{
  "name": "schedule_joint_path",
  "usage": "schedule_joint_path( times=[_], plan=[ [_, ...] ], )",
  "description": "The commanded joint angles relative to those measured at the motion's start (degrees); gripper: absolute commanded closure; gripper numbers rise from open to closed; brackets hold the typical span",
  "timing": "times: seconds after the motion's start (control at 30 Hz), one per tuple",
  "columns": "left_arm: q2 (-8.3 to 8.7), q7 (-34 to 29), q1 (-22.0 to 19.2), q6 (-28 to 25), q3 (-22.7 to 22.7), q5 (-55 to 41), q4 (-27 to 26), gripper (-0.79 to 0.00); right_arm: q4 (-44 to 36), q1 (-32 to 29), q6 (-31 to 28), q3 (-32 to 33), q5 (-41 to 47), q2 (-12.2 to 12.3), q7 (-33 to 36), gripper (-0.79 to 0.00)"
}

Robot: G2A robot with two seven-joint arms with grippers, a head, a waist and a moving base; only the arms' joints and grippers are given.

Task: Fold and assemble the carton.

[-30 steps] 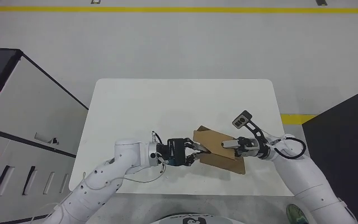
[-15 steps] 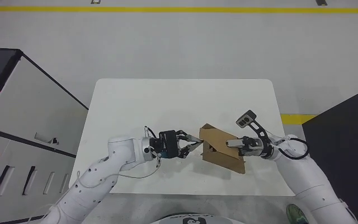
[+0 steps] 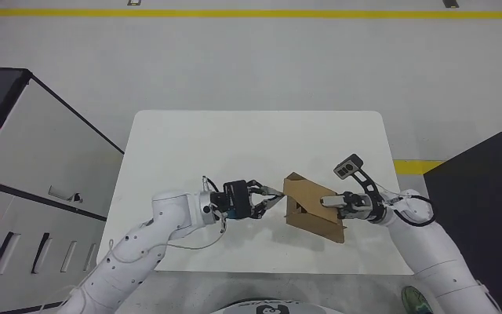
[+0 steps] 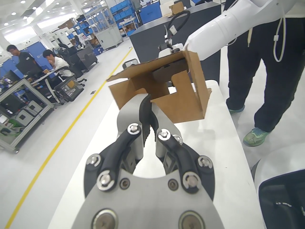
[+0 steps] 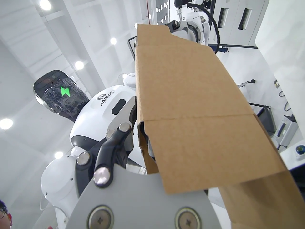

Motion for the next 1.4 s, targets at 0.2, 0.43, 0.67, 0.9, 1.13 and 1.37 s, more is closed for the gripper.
schedule_joint_path(
  times=[0.2, 0.43, 0.67, 0.9, 1.13, 1.37],
  plan=[
    [0.34, -0.5, 1.3, 0.8, -1.9, -0.3, -0.9, 0.0, 0.1, -0.5, -1.5, 1.2, 1.5, 0.2, 0.0, 0.0],
    [0.57, 2.1, 1.7, -0.4, -2.7, -0.1, -2.5, 0.0, -1.0, 0.5, -2.6, 1.6, -0.8, 0.2, 0.0, 0.0],
    [1.77, 9.9, 3.3, -4.6, -6.7, 3.1, -3.5, 0.0, -4.8, 3.2, -2.6, 1.4, -5.3, 1.4, 0.0, 0.0],
    [2.65, 14.7, 5.5, -5.9, -9.2, 5.4, -3.7, 0.0, -4.6, 6.8, -2.6, -0.1, -6.2, 3.1, 0.0, 0.0],
    [3.17, 16.1, 6.4, -6.8, -10.5, 6.7, -4.5, 0.0, -3.0, 11.0, -2.7, -2.0, -5.9, 4.5, 0.0, 0.0],
    [3.13, 15.3, 6.5, -6.1, -10.4, 6.4, -4.5, 0.0, -3.0, 11.0, -2.7, -2.0, -5.9, 4.5, 0.0, 0.0]
  ],
)
